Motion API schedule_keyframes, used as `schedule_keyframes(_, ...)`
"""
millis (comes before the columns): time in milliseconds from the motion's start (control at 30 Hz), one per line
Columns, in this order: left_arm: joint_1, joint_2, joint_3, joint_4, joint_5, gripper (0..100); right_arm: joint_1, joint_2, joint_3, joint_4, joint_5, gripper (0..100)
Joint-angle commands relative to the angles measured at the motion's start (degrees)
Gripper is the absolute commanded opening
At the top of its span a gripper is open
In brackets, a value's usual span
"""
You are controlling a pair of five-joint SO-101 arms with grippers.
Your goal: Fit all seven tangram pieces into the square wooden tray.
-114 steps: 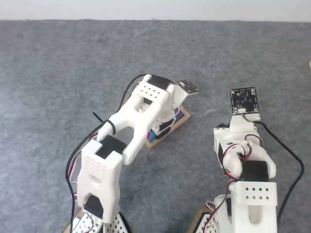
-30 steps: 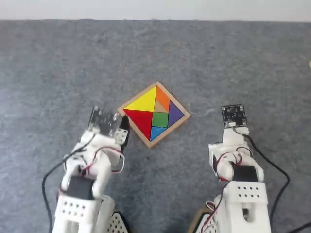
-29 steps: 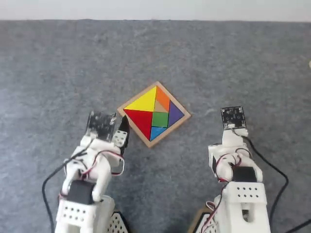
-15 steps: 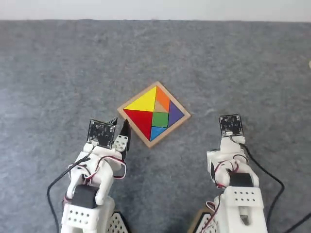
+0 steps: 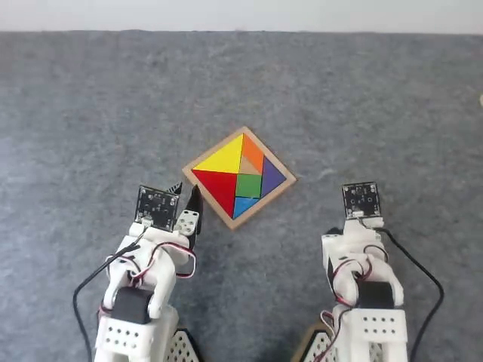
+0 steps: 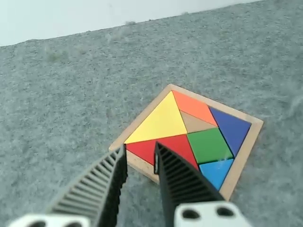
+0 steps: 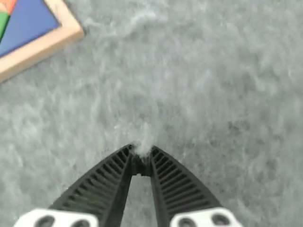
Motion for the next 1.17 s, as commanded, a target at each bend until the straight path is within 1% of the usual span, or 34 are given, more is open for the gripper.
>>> schedule_keyframes(0,-0.62,-1.32,-0.31,-0.26,0.18,9,-0.22,-5.23,1.14,6.64,0.44,0.9)
schedule_keyframes(267,-0.62,-1.32,-0.31,-0.26,0.26,9,-0.31,-14.55,0.7,21.67,0.44,0.9)
schedule_keyframes(1133,-0.53,-1.32,-0.31,-0.26,0.26,9,-0.22,-14.64,0.7,21.76,0.35,0.9)
